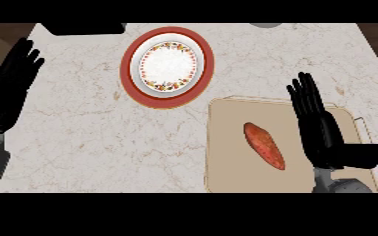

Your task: Pick the sweet potato from the tray and place it in the plate

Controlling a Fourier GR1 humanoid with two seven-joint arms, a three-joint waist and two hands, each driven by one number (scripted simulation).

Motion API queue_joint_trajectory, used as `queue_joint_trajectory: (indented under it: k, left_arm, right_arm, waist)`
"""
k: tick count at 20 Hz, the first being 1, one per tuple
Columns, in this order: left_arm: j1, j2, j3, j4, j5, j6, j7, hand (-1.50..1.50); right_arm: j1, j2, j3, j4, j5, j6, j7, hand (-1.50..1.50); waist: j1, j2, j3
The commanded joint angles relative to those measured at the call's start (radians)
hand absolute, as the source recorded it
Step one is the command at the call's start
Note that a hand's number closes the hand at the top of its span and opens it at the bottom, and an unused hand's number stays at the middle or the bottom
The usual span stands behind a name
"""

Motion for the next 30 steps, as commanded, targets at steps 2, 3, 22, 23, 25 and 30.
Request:
queue_joint_trajectory:
  k: [2,3,22,23,25,30]
  left_arm:
    - [-0.079,-0.015,-0.068,0.002,-0.091,0.033,0.050,0.00]
    - [-0.047,-0.039,-0.076,0.048,-0.090,0.009,-0.013,0.00]
    - [-0.048,-0.199,-0.175,0.078,-0.237,0.074,-0.005,0.00]
    - [-0.016,-0.231,-0.199,0.067,-0.274,0.113,-0.022,0.00]
    - [-0.007,-0.240,-0.219,0.045,-0.287,0.107,-0.007,0.00]
    - [-0.061,-0.218,-0.176,0.090,-0.263,0.067,-0.025,0.00]
  right_arm:
    - [-0.024,0.013,0.078,-0.045,-0.026,0.090,0.072,-1.50]
    - [-0.130,0.042,0.124,-0.059,-0.033,0.075,0.170,-1.50]
    - [-0.039,-0.244,0.264,-0.150,0.504,0.111,-0.039,-1.50]
    - [0.024,-0.282,0.269,-0.248,0.506,0.120,-0.029,-1.50]
    - [-0.027,-0.329,0.223,-0.350,0.499,0.163,0.125,-1.50]
    - [-0.126,-0.543,0.158,-0.327,0.492,0.372,0.309,-1.50]
  waist:
    - [0.001,-0.021,-0.028]
    - [0.014,-0.017,-0.030]
    - [0.003,-0.025,-0.028]
    - [0.000,-0.026,-0.029]
    - [0.000,-0.028,-0.029]
    - [0.005,-0.025,-0.031]
